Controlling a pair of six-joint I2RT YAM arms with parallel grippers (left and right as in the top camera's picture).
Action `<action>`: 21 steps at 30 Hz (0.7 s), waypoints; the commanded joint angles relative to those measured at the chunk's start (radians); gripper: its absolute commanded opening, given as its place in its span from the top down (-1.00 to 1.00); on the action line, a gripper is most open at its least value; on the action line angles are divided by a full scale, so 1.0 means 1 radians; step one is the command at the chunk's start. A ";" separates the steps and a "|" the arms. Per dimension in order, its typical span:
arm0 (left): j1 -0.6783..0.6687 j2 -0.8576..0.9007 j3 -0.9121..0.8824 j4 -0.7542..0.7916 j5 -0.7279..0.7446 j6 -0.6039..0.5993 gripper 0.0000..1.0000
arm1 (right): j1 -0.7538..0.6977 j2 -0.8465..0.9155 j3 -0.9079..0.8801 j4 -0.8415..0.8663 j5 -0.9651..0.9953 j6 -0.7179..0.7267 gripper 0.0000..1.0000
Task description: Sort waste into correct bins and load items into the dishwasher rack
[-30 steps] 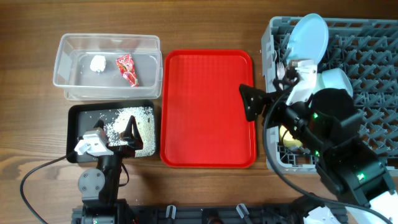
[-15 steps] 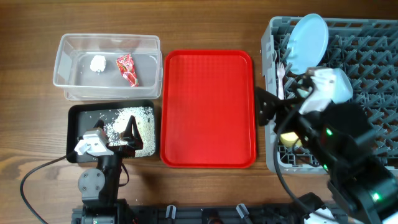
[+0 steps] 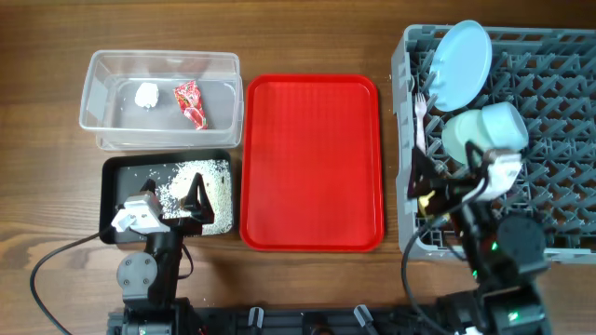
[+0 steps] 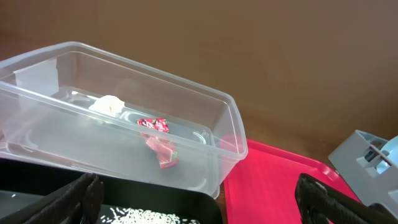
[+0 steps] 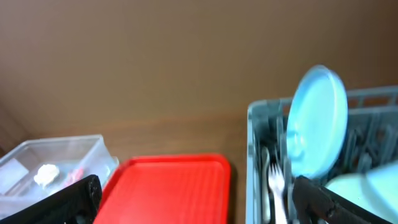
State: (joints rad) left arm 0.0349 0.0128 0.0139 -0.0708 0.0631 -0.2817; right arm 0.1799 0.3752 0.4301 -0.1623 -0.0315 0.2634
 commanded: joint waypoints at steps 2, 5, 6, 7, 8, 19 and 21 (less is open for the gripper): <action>0.007 -0.010 -0.008 0.001 0.015 0.013 -1.00 | -0.016 -0.225 -0.201 0.048 -0.038 0.075 -0.99; 0.007 -0.010 -0.008 0.001 0.015 0.013 -1.00 | -0.016 -0.340 -0.298 0.084 -0.038 0.121 -0.99; 0.007 -0.010 -0.008 0.001 0.015 0.013 -1.00 | -0.017 -0.378 -0.332 0.101 -0.037 0.135 -1.00; 0.007 -0.010 -0.008 0.001 0.015 0.013 -1.00 | -0.017 -0.369 -0.348 0.125 -0.038 0.137 -1.00; 0.007 -0.010 -0.008 0.001 0.015 0.013 -1.00 | -0.017 -0.361 -0.370 0.156 -0.038 0.141 -0.99; 0.007 -0.010 -0.008 0.001 0.015 0.013 -1.00 | -0.017 -0.372 -0.425 0.205 0.034 0.159 -1.00; 0.007 -0.010 -0.008 0.001 0.015 0.013 -1.00 | -0.017 -0.372 -0.425 0.182 0.034 0.158 -0.99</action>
State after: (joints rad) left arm 0.0349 0.0128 0.0139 -0.0708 0.0631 -0.2817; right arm 0.1684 0.0193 0.0063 0.0391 -0.0219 0.4061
